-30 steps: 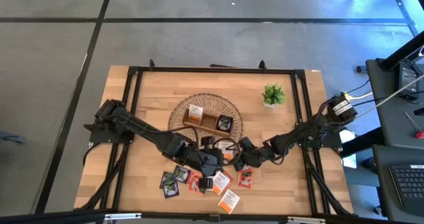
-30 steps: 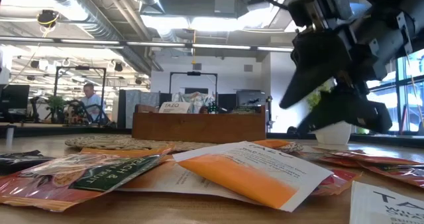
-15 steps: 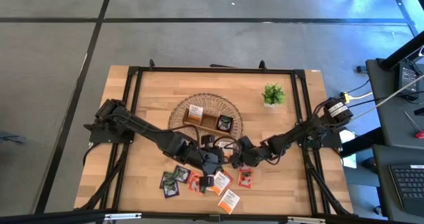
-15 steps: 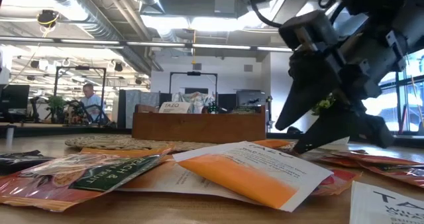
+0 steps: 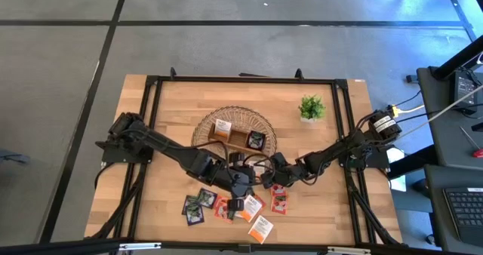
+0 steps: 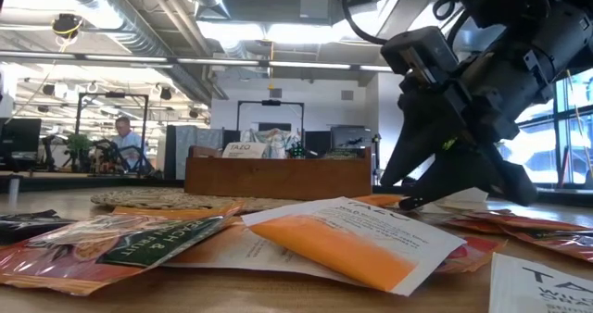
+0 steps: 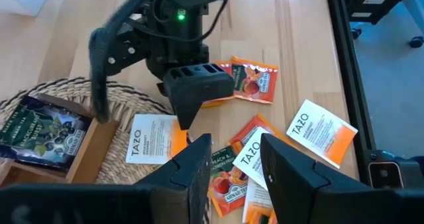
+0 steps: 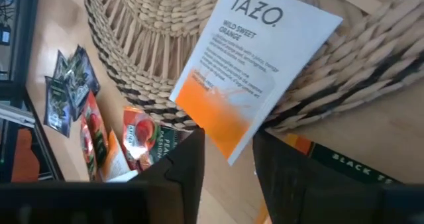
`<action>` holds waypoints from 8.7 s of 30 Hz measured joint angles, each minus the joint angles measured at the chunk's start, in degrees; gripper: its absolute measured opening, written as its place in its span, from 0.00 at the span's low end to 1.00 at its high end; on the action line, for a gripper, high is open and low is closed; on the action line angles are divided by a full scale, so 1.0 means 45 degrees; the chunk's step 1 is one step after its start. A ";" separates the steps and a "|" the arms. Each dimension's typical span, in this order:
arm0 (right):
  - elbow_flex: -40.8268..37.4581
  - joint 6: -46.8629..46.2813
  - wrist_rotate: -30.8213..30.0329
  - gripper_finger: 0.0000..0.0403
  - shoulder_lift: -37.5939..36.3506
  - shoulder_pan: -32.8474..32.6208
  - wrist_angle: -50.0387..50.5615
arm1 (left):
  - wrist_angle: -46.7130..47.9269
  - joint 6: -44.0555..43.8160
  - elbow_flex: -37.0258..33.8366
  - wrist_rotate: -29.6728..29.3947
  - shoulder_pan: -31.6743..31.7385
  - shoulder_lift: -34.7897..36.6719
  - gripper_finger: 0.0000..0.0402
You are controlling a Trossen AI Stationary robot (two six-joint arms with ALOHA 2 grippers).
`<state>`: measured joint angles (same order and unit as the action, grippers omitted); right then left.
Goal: Pick & Place Tea
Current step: Put the white tea bag into the left section of the wooden organizer
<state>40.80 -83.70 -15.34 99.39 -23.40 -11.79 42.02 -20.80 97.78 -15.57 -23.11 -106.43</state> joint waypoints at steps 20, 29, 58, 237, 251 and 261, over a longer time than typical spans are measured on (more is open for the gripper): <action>0.0000 0.0359 -0.0018 0.11 0.0000 0.0000 0.0267 | 0.0000 0.0023 0.0000 -0.0053 0.0116 0.0010 0.32; 0.0000 0.0777 -0.0023 0.02 0.0000 0.0000 0.0244 | 0.0391 -0.0211 0.0000 0.0015 0.0283 0.0010 0.32; 0.0005 0.2001 -0.0160 0.00 0.0000 0.0000 0.0656 | -0.3537 -0.3616 -0.3533 0.5358 0.2470 0.0479 0.42; 0.0015 0.4053 -0.2111 0.42 -0.4726 0.0279 0.3886 | -0.0854 0.6105 -0.7040 0.4288 0.9570 0.4580 0.24; 0.0015 0.5475 -0.0236 0.42 -0.4721 0.0084 0.3522 | -0.2094 0.3509 -0.5790 0.5976 0.4387 0.4106 0.25; 0.0010 0.7474 0.0232 0.42 -0.4716 -0.0657 0.1443 | -0.4378 0.0631 -0.5780 0.3604 0.0565 0.2279 0.25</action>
<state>40.84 -50.07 -14.30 78.17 -26.36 -5.30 22.32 -17.96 71.77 0.64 -20.57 -96.18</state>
